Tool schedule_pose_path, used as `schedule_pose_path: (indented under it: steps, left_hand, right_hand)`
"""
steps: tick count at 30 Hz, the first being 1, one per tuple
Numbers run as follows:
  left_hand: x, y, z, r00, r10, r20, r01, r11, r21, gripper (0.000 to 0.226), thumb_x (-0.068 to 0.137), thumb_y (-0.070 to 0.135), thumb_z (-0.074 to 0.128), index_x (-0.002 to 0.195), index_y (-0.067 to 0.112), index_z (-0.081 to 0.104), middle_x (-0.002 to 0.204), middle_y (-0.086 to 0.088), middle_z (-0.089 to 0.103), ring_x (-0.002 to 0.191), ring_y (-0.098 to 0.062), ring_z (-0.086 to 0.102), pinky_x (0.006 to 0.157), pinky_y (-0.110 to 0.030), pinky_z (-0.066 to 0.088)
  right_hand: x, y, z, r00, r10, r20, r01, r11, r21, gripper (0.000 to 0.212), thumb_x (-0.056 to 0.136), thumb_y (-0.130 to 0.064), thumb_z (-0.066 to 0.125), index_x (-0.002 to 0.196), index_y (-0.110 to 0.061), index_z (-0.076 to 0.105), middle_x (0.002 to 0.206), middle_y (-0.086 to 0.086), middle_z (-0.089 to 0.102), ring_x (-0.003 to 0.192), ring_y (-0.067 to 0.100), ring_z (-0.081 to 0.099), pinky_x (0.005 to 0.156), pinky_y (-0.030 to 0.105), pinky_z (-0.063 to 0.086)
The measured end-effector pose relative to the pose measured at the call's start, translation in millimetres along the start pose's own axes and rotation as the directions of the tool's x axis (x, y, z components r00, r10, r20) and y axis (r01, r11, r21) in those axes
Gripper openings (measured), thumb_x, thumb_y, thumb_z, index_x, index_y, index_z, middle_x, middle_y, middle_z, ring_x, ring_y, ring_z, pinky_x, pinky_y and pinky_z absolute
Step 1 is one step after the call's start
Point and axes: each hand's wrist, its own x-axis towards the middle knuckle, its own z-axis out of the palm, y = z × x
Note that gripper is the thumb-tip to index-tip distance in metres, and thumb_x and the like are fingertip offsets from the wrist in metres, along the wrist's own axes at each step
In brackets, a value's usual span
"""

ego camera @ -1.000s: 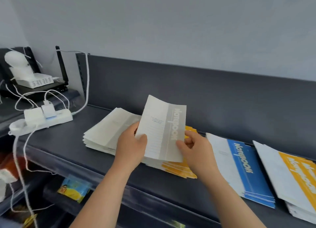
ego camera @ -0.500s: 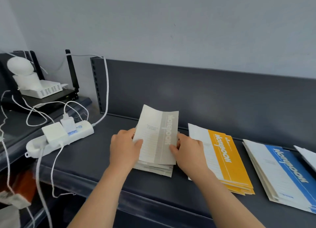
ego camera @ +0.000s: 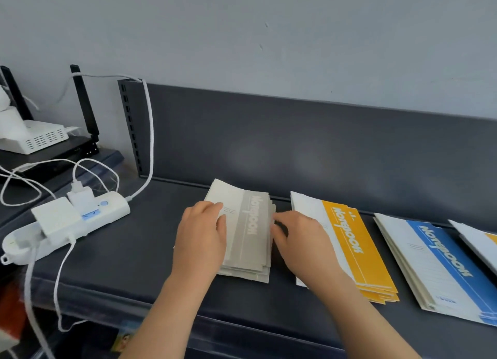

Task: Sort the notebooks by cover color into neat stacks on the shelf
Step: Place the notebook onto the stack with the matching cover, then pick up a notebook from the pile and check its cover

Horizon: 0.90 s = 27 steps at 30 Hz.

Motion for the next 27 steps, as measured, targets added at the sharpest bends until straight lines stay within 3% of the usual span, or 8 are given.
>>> schedule_pose_path:
  steps: [4,6,10,13,17,19,23,27]
  left_hand:
    - [-8,31,5,0.988,0.15,-0.019,-0.151,0.988,-0.019,0.016,0.09,0.014,0.059,0.101,0.008,0.07,0.098,-0.003,0.068,0.09,-0.026,0.06,0.077,-0.037,0.049]
    - [-13,48,11,0.975,0.221,0.008,-0.221,0.975,-0.008,0.013,0.088,0.014,0.061,0.095,0.009,0.07,0.091,-0.003,0.068,0.085,-0.025,0.062,0.074,-0.038,0.051]
    - [-29,87,25,0.947,0.307,0.092,-0.302,0.951,-0.066,0.025,0.092,0.026,0.056,0.112,0.016,0.068,0.109,0.002,0.068,0.099,-0.019,0.06,0.088,-0.033,0.047]
    - [-43,119,39,0.922,0.368,0.122,-0.361,0.929,-0.076,0.024,0.091,0.026,0.058,0.11,0.016,0.069,0.108,0.002,0.068,0.096,-0.019,0.061,0.084,-0.033,0.047]
    - [-65,163,62,0.888,0.426,0.174,-0.416,0.905,-0.09,0.015,0.087,0.022,0.065,0.097,0.014,0.072,0.096,0.0,0.07,0.088,-0.024,0.064,0.077,-0.038,0.051]
    - [-78,190,73,0.879,0.441,0.181,-0.43,0.897,-0.098,0.017,0.088,0.024,0.063,0.101,0.017,0.071,0.1,0.001,0.069,0.092,-0.023,0.063,0.079,-0.037,0.048]
    - [-112,250,96,0.869,0.45,0.205,-0.426,0.892,-0.15,0.035,0.096,0.036,0.047,0.126,0.025,0.06,0.124,0.008,0.061,0.112,-0.011,0.052,0.093,-0.026,0.04]
    - [-146,311,123,0.856,0.451,0.252,-0.409,0.889,-0.205,0.04,0.096,0.04,0.046,0.131,0.025,0.056,0.128,0.008,0.058,0.116,-0.01,0.05,0.096,-0.025,0.039]
  right_hand:
    - [-23,23,-24,0.997,0.044,-0.066,-0.042,0.999,0.033,0.033,0.097,-0.034,0.044,0.125,-0.023,0.056,0.128,-0.009,0.057,0.114,0.012,0.055,0.091,0.02,0.041]
    - [-35,38,-34,0.992,0.069,-0.105,-0.069,0.998,0.002,0.036,0.096,-0.036,0.044,0.128,-0.025,0.054,0.133,-0.011,0.054,0.119,0.01,0.052,0.094,0.019,0.038]
    - [-61,72,-55,0.976,0.118,-0.18,-0.136,0.987,-0.088,0.025,0.094,-0.03,0.05,0.11,-0.017,0.064,0.113,-0.002,0.066,0.098,0.021,0.06,0.082,0.031,0.047]
    - [-83,100,-72,0.965,0.167,-0.203,-0.191,0.976,-0.106,0.021,0.093,-0.027,0.051,0.1,-0.014,0.065,0.102,0.001,0.067,0.091,0.023,0.06,0.077,0.035,0.05]
    - [-117,141,-98,0.946,0.227,-0.231,-0.26,0.958,-0.125,0.027,0.094,-0.028,0.05,0.112,-0.014,0.064,0.116,0.001,0.065,0.107,0.022,0.058,0.09,0.032,0.046]
    - [-136,162,-114,0.939,0.242,-0.244,-0.278,0.952,-0.128,0.031,0.094,-0.03,0.05,0.119,-0.016,0.061,0.123,-0.002,0.062,0.113,0.019,0.055,0.093,0.03,0.045]
    - [-175,215,-146,0.924,0.279,-0.263,-0.317,0.941,-0.116,0.023,0.092,-0.023,0.055,0.106,-0.009,0.067,0.11,0.003,0.068,0.096,0.021,0.062,0.083,0.033,0.051]
    - [-218,275,-180,0.905,0.281,-0.318,-0.345,0.924,-0.163,0.019,0.087,-0.02,0.063,0.101,-0.01,0.07,0.101,0.002,0.071,0.091,0.023,0.065,0.081,0.032,0.049]
